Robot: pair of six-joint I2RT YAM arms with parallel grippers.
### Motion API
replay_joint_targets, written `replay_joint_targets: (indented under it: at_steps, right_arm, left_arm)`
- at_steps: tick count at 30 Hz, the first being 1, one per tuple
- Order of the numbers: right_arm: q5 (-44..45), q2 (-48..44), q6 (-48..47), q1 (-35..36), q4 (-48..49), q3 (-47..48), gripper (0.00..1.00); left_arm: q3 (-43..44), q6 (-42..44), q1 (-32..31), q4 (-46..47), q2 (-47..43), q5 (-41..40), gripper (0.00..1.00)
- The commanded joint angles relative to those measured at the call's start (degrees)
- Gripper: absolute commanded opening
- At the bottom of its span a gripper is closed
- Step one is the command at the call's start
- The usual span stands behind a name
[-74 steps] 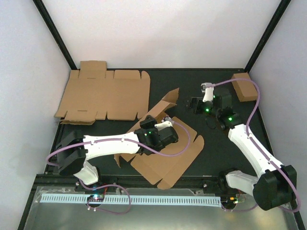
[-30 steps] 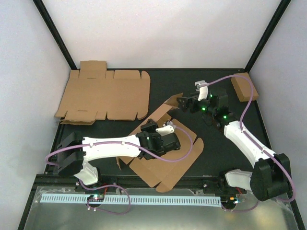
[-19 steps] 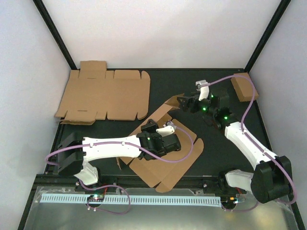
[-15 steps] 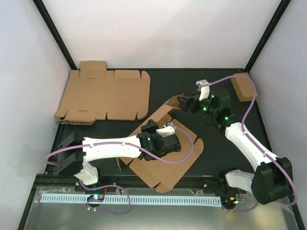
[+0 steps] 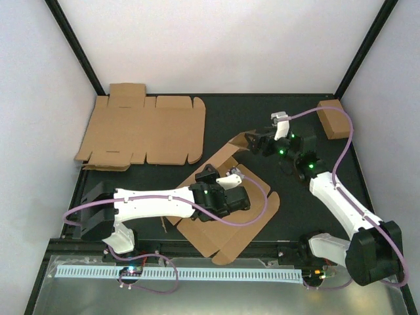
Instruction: Fold the paper box
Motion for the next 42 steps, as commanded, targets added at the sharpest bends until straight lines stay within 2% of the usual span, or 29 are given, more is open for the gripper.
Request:
replay_joint_targets:
  at_steps: [1, 14, 25, 31, 42]
  right_arm:
    - [1.7, -0.7, 1.1, -0.2, 4.4, -1.4, 1.0]
    - [0.0, -0.9, -2.0, -0.2, 4.3, -1.8, 1.0]
    - [0.9, -0.7, -3.7, -0.2, 4.9, -1.2, 1.0]
    - [-0.4, 1.5, -3.7, -0.2, 6.1, -0.9, 1.0]
    - [-1.3, 2.4, -5.1, -0.1, 4.4, -0.4, 1.0]
  left_arm:
    - [3.2, -1.6, -0.8, -2.5, 0.7, -2.7, 0.02]
    - [4.0, -1.7, -2.0, -4.0, 0.4, -4.9, 0.02]
    - [3.8, 2.1, -2.2, -0.7, -1.4, -4.2, 0.01]
    - [5.9, -0.8, -3.1, -4.7, -0.3, -5.0, 0.02]
    - [6.1, -2.5, -4.0, -5.5, 0.6, -4.9, 0.02]
